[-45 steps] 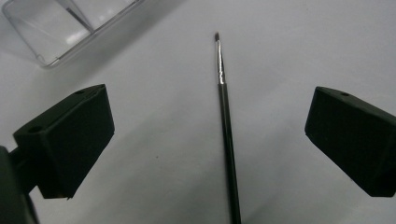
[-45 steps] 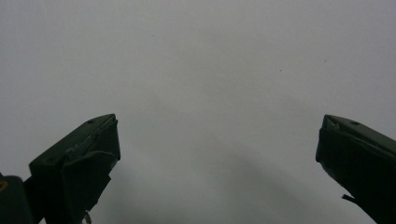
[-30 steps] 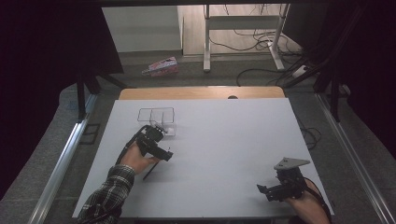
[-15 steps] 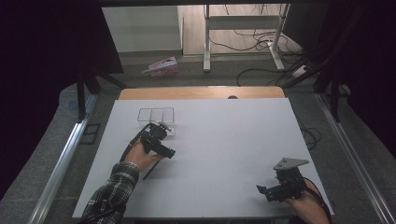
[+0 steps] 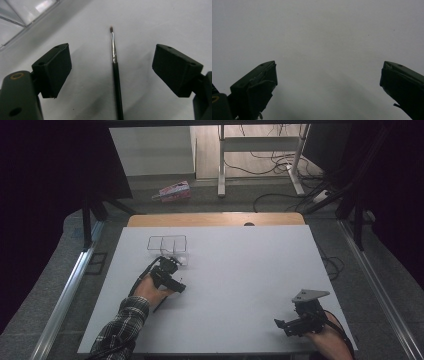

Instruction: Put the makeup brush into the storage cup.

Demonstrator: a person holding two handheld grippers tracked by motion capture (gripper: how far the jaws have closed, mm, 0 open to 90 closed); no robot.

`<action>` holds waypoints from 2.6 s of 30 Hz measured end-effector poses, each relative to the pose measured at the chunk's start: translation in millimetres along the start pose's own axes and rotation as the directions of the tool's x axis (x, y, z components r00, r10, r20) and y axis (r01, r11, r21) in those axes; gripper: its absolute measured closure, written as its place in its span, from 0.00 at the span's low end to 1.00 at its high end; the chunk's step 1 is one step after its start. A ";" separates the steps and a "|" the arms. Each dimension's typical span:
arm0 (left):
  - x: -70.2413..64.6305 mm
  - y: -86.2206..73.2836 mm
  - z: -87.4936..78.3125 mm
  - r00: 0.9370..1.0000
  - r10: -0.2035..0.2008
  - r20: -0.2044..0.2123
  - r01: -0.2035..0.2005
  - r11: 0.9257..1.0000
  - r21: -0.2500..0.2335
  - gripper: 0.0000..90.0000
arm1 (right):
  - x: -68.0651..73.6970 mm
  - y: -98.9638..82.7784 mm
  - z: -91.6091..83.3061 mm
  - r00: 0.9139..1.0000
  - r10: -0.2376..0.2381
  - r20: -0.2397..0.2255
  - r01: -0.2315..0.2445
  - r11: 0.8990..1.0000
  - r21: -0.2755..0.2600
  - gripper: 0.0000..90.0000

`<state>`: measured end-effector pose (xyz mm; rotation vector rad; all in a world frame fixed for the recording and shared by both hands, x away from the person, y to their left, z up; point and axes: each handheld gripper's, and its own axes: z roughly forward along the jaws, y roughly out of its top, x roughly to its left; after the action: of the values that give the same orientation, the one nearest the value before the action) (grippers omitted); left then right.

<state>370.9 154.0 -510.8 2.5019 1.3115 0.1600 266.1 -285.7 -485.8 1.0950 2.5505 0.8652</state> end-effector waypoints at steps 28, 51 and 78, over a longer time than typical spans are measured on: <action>-0.4 -2.3 -2.7 0.998 -0.004 0.057 0.001 0.999 0.050 0.95 | 3.0 0.8 2.5 0.999 -0.041 -0.009 0.041 0.999 0.027 0.04; -0.9 -4.6 -26.5 0.998 0.019 0.063 -0.017 0.999 -0.040 0.95 | 1.6 0.4 2.0 1.000 -0.022 -0.008 0.022 1.000 0.023 0.03; 7.2 -24.0 -69.3 0.999 0.017 0.050 -0.005 0.973 -0.231 0.95 | 0.8 0.4 1.9 1.000 -0.014 -0.011 0.015 1.000 0.020 0.03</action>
<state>339.7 188.0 -453.4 2.3026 1.1853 0.2347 266.5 -284.1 -487.1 1.0790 2.5783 0.8469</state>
